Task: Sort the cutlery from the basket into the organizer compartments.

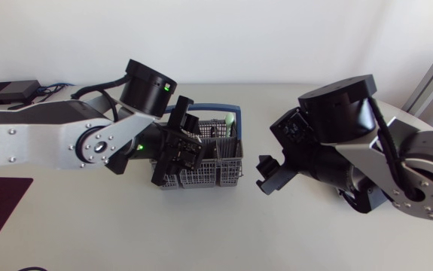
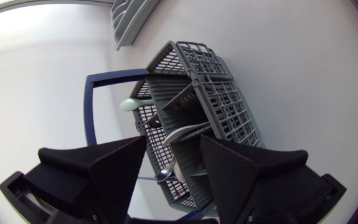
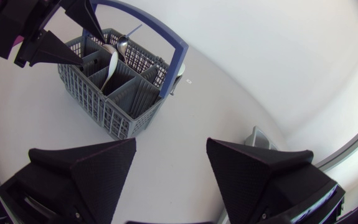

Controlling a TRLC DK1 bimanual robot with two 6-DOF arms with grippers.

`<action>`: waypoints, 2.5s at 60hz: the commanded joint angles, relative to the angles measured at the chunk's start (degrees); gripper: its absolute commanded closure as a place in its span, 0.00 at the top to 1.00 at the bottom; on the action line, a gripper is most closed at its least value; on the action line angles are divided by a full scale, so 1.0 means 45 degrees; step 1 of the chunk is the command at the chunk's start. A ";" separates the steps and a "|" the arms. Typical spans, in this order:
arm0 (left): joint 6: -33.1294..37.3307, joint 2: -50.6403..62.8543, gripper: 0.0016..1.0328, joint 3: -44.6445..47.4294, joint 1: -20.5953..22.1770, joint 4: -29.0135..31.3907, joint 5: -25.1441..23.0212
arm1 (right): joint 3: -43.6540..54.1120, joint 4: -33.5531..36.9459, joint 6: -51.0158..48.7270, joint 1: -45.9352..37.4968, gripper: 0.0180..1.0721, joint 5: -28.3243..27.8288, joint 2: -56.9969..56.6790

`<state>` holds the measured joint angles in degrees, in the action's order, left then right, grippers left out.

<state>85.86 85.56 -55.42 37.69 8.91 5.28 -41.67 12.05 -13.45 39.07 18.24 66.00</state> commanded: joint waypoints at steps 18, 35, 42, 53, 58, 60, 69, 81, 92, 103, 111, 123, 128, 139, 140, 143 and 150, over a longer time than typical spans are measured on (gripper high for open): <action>0.2599 0.1553 0.40 -0.1728 -0.0232 0.0247 0.0604 | 0.0393 -0.0218 0.0197 0.0224 0.78 -0.0049 -0.0213; 0.3849 0.2178 0.28 -0.2021 -0.0349 0.0482 0.1054 | 0.0412 -0.0354 0.0197 0.0224 0.78 -0.0186 -0.0193; 0.4044 0.2374 0.28 -0.2157 -0.0349 0.0579 0.1073 | 0.0432 -0.0374 0.0197 0.0224 0.78 -0.0225 -0.0174; 0.4317 0.2725 0.28 -0.2314 -0.0446 0.0521 0.1073 | 0.0530 -0.0472 0.0197 0.0224 0.77 -0.0245 -0.0154; 0.4415 0.2920 0.27 -0.2411 -0.0505 0.0482 0.1073 | 0.0569 -0.0530 0.0197 0.0224 0.78 -0.0284 -0.0135; 0.4532 0.2999 0.23 -0.2450 -0.0524 0.0482 0.1093 | 0.0588 -0.0530 0.0197 0.0224 0.78 -0.0303 -0.0135; 0.4708 0.3233 0.11 -0.2568 -0.0544 0.0462 0.1112 | 0.0666 -0.0647 0.0177 0.0224 0.78 -0.0323 -0.0115; 0.4923 0.3409 0.03 -0.2724 -0.0564 0.0423 0.1190 | 0.0725 -0.0686 0.0177 0.0224 0.78 -0.0362 -0.0057; 0.4981 0.3292 0.03 -0.2685 -0.0466 0.0189 0.1229 | 0.0744 -0.0686 0.0158 0.0224 0.78 -0.0362 0.0002; 0.4981 0.2706 0.03 -0.2509 -0.0271 0.0032 0.1444 | 0.0783 -0.0686 0.0158 0.0361 0.78 -0.0362 0.0041; 0.5157 0.2042 0.03 -0.2255 -0.0017 -0.0026 0.1542 | 0.0803 -0.0628 0.0197 0.0478 0.78 -0.0362 -0.0018; 0.5899 0.1338 0.03 -0.1747 0.0296 -0.0358 0.1815 | 0.0823 -0.0550 0.0255 0.0595 0.78 -0.0342 -0.0076; 0.6017 0.1006 0.03 -0.1708 0.0452 -0.0339 0.1972 | 0.0842 -0.0569 0.0255 0.0576 0.78 -0.0342 -0.0096; 0.6349 0.0206 0.03 -0.1357 0.0823 -0.0143 0.2284 | 0.0803 -0.0569 0.0255 0.0595 0.78 -0.0342 -0.0096; 0.6349 0.0128 0.03 -0.1337 0.0843 -0.0124 0.2304 | 0.0823 -0.0569 0.0236 0.0595 0.78 -0.0342 -0.0096; 0.6329 -0.0126 0.03 -0.1279 0.0901 0.0013 0.2323 | 0.0823 -0.0589 0.0255 0.0615 0.78 -0.0342 -0.0154; 0.6329 -0.0634 0.03 -0.1240 0.1018 0.0208 0.2440 | 0.0862 -0.0628 0.0236 0.0654 0.78 -0.0342 -0.0252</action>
<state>112.36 85.32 -62.61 41.63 9.17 15.55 -39.51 9.61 -13.43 41.28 16.56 65.63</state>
